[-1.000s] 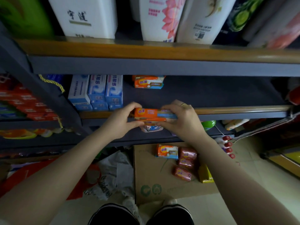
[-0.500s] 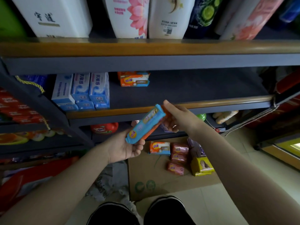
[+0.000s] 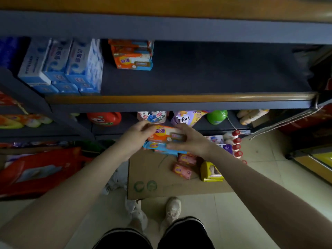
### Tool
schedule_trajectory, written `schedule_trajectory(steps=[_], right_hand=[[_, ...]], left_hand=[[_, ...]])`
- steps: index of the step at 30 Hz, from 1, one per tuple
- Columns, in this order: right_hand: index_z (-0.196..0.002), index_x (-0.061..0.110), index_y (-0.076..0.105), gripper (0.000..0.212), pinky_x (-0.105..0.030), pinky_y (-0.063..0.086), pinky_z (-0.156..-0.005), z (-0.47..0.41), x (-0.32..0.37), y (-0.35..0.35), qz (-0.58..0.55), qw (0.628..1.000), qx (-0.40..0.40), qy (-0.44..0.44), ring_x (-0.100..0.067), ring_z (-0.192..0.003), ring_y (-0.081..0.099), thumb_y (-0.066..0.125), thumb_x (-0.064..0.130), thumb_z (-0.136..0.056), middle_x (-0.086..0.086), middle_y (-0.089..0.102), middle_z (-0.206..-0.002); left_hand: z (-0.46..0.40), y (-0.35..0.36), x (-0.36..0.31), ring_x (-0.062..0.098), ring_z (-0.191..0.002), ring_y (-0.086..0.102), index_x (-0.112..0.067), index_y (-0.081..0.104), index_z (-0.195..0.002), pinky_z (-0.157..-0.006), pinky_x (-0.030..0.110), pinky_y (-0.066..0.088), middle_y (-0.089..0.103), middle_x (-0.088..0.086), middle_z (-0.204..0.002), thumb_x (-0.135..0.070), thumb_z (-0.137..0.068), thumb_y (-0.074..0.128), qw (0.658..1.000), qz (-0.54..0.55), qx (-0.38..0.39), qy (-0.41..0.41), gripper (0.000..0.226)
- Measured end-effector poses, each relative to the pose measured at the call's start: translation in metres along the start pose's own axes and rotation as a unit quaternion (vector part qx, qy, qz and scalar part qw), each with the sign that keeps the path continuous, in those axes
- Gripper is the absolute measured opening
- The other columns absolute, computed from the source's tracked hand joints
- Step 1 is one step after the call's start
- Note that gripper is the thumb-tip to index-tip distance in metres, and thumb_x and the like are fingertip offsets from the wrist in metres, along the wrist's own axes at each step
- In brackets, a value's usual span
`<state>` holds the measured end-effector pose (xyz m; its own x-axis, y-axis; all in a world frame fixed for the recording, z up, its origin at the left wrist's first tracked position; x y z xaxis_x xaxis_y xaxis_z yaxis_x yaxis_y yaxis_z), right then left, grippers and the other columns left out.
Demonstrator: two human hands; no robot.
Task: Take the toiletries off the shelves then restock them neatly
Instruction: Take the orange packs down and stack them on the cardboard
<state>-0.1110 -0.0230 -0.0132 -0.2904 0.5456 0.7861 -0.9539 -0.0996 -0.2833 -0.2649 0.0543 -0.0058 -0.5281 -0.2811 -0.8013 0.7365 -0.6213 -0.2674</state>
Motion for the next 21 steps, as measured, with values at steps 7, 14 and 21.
schedule_trajectory(steps=[7, 14, 21], right_hand=[[-0.139, 0.019, 0.031, 0.086, -0.038, 0.032, -0.103, -0.035, -0.062, 0.021, 0.433, 0.897, -0.007, -0.092, -0.027, -0.126, 0.036, 0.072, 0.05, -0.07, -0.005, 0.039, -0.135], [-0.137, 0.015, 0.031, 0.08, -0.037, 0.031, -0.104, -0.107, -0.131, 0.033, 0.507, 0.861, -0.034, -0.002, -0.027, -0.129, 0.035, 0.069, 0.047, -0.074, -0.007, 0.037, -0.139], [-0.13, 0.012, 0.036, 0.066, -0.037, 0.032, -0.102, -0.15, -0.159, 0.046, 0.562, 0.825, -0.058, -0.011, -0.026, -0.123, 0.039, 0.063, 0.041, -0.079, -0.008, 0.04, -0.13]], left_hand=[[-0.022, 0.045, 0.045, 0.012, -0.087, 0.053, -0.016, 0.049, -0.122, -0.058, 0.009, 0.037, 0.058, 0.001, -0.104, -0.033, -0.095, 0.048, 0.984, -0.168, -0.025, 0.061, 0.032], [-0.048, 0.02, 0.103, 0.011, -0.112, 0.051, -0.016, 0.052, -0.124, -0.09, 0.022, 0.04, 0.05, -0.003, -0.122, -0.02, -0.094, 0.051, 0.978, -0.18, -0.084, 0.071, 0.03], [-0.064, -0.021, 0.104, 0.002, -0.099, 0.051, -0.014, 0.059, -0.116, -0.078, 0.0, 0.037, 0.052, -0.005, -0.116, -0.013, -0.094, 0.05, 0.961, -0.201, -0.128, 0.142, 0.024]])
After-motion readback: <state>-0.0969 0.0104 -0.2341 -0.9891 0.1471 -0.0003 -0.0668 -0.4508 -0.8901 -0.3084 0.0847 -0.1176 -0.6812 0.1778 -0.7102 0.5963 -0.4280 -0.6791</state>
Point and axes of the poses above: each hand's wrist, its own z-axis away from the middle knuckle, its own y-axis out of the palm, x = y × z, the point moved 5 cm from there along -z, towards the middle knuckle
